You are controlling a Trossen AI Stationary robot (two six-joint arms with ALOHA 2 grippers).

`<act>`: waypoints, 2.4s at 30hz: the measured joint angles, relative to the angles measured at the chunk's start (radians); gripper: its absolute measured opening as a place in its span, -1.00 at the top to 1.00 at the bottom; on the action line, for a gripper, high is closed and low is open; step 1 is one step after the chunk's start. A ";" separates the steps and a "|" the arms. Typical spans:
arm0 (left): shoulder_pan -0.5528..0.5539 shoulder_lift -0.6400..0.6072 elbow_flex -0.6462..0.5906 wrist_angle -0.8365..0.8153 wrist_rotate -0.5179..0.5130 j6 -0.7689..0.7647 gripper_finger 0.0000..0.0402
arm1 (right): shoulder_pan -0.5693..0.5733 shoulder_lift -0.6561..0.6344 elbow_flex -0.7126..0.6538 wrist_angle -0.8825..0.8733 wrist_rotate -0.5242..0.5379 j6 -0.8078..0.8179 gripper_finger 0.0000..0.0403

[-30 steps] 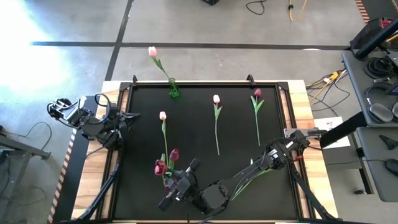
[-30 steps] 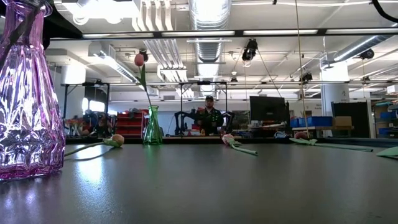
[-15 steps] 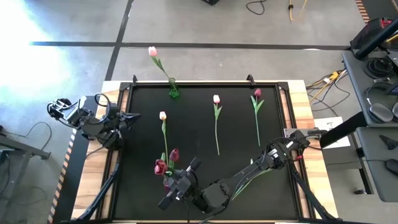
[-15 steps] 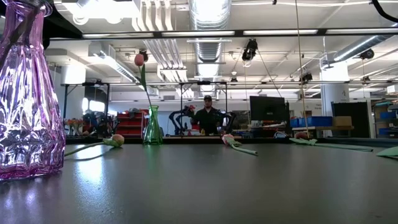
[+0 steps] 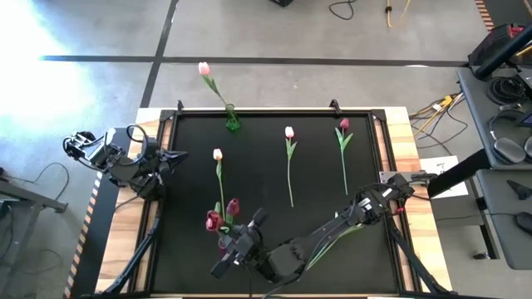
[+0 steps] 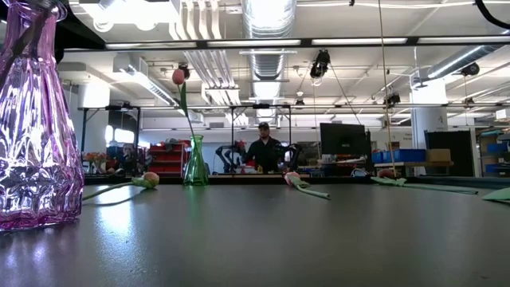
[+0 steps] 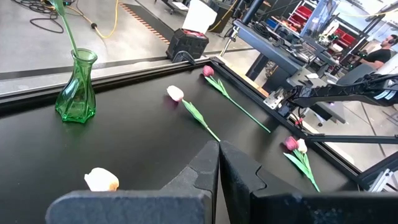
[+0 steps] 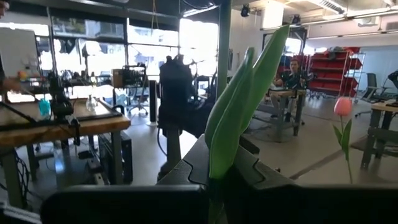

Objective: Sort flowers into vase by color
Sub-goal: Put the top left red tulip into the purple vase

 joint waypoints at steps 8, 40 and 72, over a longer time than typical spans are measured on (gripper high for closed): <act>0.000 0.000 0.000 -0.008 0.000 0.000 1.00 | -0.003 0.003 -0.001 -0.158 0.001 0.142 0.94; 0.000 0.000 0.000 -0.013 0.001 0.000 1.00 | 0.007 0.003 -0.001 -0.400 0.002 0.508 0.34; 0.000 0.000 0.000 -0.021 0.028 0.037 1.00 | -0.005 -0.086 0.006 -0.562 -0.110 0.765 -0.17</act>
